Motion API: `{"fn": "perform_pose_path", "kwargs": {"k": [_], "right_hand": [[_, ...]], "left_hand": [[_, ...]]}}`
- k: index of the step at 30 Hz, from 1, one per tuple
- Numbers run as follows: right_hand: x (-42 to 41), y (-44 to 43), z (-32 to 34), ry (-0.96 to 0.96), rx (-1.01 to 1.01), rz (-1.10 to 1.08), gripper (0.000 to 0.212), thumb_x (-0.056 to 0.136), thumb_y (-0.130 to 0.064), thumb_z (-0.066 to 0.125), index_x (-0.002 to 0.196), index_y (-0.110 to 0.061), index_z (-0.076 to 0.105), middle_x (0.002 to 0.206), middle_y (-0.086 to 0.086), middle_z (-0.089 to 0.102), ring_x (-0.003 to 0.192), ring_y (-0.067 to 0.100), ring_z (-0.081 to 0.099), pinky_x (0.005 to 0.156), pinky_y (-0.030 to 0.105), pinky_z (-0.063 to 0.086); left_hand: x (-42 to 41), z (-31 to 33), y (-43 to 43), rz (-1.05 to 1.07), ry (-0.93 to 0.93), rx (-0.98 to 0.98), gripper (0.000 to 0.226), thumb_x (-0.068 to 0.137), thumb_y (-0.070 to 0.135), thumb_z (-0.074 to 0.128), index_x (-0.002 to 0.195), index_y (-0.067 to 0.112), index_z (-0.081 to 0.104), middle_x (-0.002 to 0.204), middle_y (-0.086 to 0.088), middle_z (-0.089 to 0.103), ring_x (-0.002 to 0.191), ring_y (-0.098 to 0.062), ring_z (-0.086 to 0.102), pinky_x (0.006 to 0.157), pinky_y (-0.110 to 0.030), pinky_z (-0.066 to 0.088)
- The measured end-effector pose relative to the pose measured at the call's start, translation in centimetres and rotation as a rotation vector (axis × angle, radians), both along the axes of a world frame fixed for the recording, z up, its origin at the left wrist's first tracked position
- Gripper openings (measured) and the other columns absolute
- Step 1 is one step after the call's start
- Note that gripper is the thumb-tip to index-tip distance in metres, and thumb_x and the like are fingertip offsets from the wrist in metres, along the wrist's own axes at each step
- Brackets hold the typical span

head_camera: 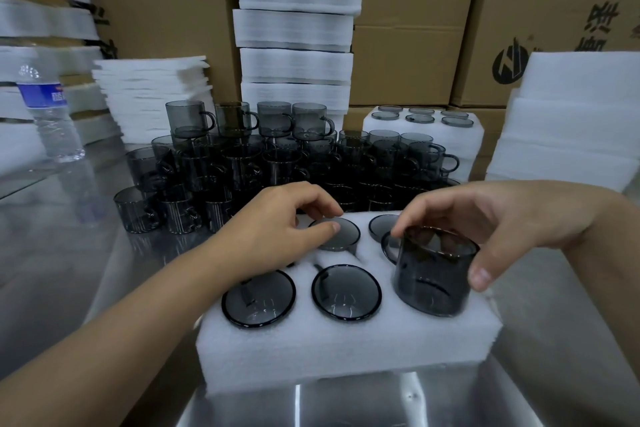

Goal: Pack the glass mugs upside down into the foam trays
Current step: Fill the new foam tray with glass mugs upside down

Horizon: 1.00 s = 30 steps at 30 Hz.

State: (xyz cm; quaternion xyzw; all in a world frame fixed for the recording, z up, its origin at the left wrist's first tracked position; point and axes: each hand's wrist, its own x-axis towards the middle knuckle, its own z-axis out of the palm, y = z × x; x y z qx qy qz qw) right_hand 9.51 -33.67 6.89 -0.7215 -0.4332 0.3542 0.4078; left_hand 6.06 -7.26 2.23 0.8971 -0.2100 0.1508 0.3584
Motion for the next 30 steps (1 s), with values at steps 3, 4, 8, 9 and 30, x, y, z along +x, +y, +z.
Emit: {"fn": "perform_pose_path", "kwargs": {"k": [3, 4, 8, 9, 30], "right_hand": [[0.2, 0.0, -0.2, 0.009, -0.007, -0.004, 0.065, 0.061, -0.031, 0.088, 0.12, -0.025, 0.062, 0.121, 0.003, 0.062, 0.116, 0.024, 0.058, 0.095, 0.039, 0.048], [0.2, 0.0, -0.2, 0.004, -0.011, -0.017, 0.065, 0.061, -0.034, 0.088, 0.12, -0.027, 0.063, 0.121, 0.0, 0.062, 0.116, 0.022, 0.058, 0.094, 0.037, 0.048], [-0.1, 0.1, 0.0, -0.073, -0.022, -0.118, 0.071, 0.059, -0.06, 0.081, 0.122, -0.034, 0.062, 0.115, -0.008, 0.062, 0.1, 0.013, 0.057, 0.08, 0.021, 0.049], [-0.2, 0.3, 0.0, -0.119, -0.008, -0.16, 0.071, 0.06, -0.068, 0.075, 0.122, -0.036, 0.063, 0.11, -0.01, 0.062, 0.093, 0.013, 0.054, 0.073, 0.018, 0.047], [-4.5, 8.0, -3.8, -0.719, -0.346, -0.351, 0.08, 0.07, -0.082, 0.005, 0.143, -0.053, -0.011, 0.155, -0.027, -0.01, 0.138, -0.009, -0.019, 0.117, 0.033, -0.014]], "left_hand": [[0.0, 0.0, 0.0, 0.003, -0.001, -0.001, 0.008, 0.085, 0.025, 0.068, 0.092, 0.027, 0.07, 0.09, 0.015, 0.064, 0.079, 0.012, 0.055, 0.066, -0.005, 0.038], [0.0, 0.0, 0.0, 0.002, 0.002, -0.003, 0.008, 0.085, 0.025, 0.068, 0.092, 0.028, 0.07, 0.09, 0.015, 0.064, 0.08, 0.012, 0.055, 0.066, -0.005, 0.038], [0.1, 0.0, 0.0, 0.005, 0.015, 0.001, 0.008, 0.084, 0.027, 0.067, 0.092, 0.029, 0.069, 0.091, 0.017, 0.063, 0.084, 0.009, 0.056, 0.066, -0.006, 0.039], [0.1, 0.0, 0.1, 0.005, 0.013, 0.003, 0.008, 0.084, 0.027, 0.068, 0.092, 0.029, 0.069, 0.09, 0.017, 0.063, 0.083, 0.009, 0.056, 0.066, -0.006, 0.039], [0.0, 0.2, -0.1, -0.012, 0.003, -0.012, 0.015, 0.077, 0.019, 0.062, 0.089, 0.02, 0.07, 0.09, 0.008, 0.066, 0.086, -0.01, 0.062, 0.078, -0.028, 0.048]]}}
